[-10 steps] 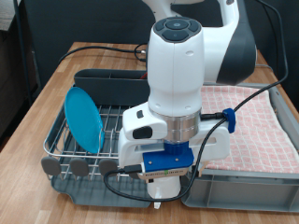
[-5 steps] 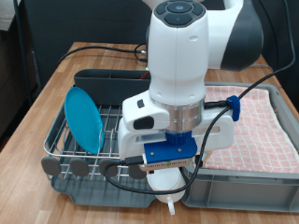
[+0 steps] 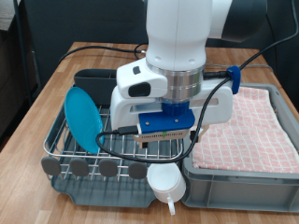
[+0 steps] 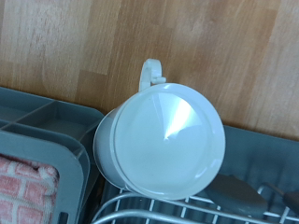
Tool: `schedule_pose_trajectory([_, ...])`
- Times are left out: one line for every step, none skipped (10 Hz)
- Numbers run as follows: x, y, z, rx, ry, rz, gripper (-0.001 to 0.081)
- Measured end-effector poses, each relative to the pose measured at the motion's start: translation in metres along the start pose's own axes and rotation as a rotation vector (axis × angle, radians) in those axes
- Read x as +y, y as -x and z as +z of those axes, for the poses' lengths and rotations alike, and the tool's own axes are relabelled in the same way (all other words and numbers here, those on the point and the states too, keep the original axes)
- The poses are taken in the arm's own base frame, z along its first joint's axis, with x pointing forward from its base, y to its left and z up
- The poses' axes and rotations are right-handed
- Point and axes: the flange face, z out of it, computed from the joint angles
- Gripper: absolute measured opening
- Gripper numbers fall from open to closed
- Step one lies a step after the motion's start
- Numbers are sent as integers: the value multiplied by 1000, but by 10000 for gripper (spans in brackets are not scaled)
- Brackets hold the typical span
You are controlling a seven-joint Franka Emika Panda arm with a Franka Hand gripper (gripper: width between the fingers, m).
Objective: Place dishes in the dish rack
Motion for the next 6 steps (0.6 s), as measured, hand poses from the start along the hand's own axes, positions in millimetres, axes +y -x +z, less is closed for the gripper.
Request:
schedule_pose_trajectory([1,0,-9,15,2,-5,802])
schedule_pose_trajectory([0,0,-17,28,5,-11,802])
schedule_pose_trajectory([-1,1,-25,38,9,-18,802])
schedule_pose_trajectory([-2,2,-32,42,14,-25,802])
schedule_pose_trajectory([-5,3,-39,46,20,-32,802])
schedule_pose_trajectory([-7,5,-44,52,24,-36,802])
